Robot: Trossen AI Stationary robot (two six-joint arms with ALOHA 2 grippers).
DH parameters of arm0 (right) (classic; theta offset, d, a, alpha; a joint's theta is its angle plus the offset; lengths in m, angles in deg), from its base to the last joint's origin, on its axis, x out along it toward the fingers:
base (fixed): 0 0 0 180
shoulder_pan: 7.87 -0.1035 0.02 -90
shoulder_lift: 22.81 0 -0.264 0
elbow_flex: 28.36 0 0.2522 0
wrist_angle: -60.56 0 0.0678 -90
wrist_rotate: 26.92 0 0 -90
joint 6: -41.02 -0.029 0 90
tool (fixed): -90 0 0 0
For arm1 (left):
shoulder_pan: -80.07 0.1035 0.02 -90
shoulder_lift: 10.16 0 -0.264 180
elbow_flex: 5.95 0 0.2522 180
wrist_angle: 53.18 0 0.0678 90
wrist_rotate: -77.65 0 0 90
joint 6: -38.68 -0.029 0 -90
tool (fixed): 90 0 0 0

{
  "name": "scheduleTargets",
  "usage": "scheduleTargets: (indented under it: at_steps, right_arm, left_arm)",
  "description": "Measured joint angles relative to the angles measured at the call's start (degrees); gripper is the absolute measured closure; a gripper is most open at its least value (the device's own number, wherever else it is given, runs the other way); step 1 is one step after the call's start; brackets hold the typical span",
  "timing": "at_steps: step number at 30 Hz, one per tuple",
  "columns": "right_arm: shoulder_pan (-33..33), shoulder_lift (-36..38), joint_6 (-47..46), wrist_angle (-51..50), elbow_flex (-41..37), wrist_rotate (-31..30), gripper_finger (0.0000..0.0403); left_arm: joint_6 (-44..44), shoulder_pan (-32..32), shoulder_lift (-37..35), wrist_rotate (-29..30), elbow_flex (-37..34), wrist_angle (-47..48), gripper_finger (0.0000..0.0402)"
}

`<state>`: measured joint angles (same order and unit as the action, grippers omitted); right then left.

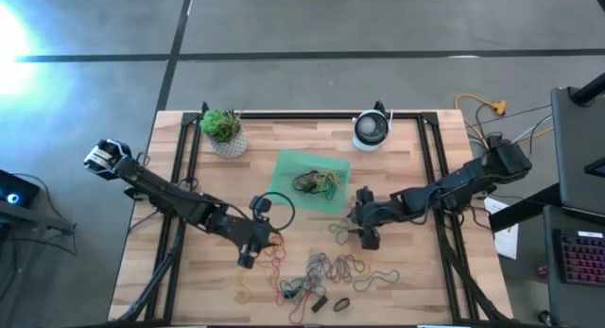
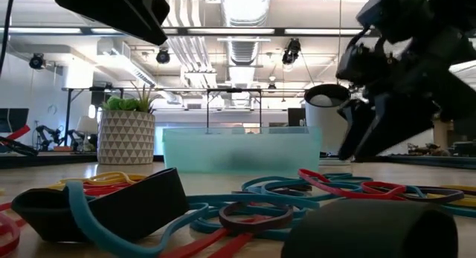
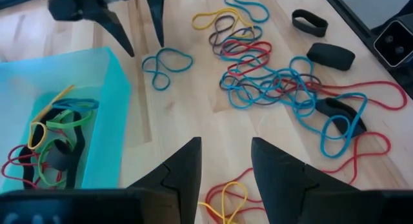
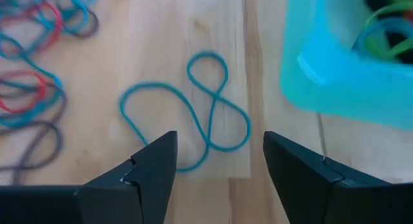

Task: Pick and place rubber bands into bin
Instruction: Put the blue rubber band into the green bin

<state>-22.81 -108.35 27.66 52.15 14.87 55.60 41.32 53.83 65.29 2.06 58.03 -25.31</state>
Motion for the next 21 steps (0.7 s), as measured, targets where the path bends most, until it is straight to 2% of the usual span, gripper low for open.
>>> scheduleTargets:
  at_steps: [13,18,21]
  right_arm:
    - [0.17,-10.22,-1.85,0.21,4.47,-0.18,0.0179]
    - [0.2,-11.63,-2.56,-0.79,5.56,0.52,0.0182]
    - [0.05,-11.69,-3.59,-2.04,5.89,0.69,0.0199]
  left_arm:
    - [-0.29,0.0,-0.12,-0.13,-0.04,-0.09,0.0281]
    - [-0.49,0.0,-0.12,-0.12,-0.23,-0.09,0.0281]
    - [-0.53,0.0,-0.12,-0.11,-0.45,-0.07,0.0281]
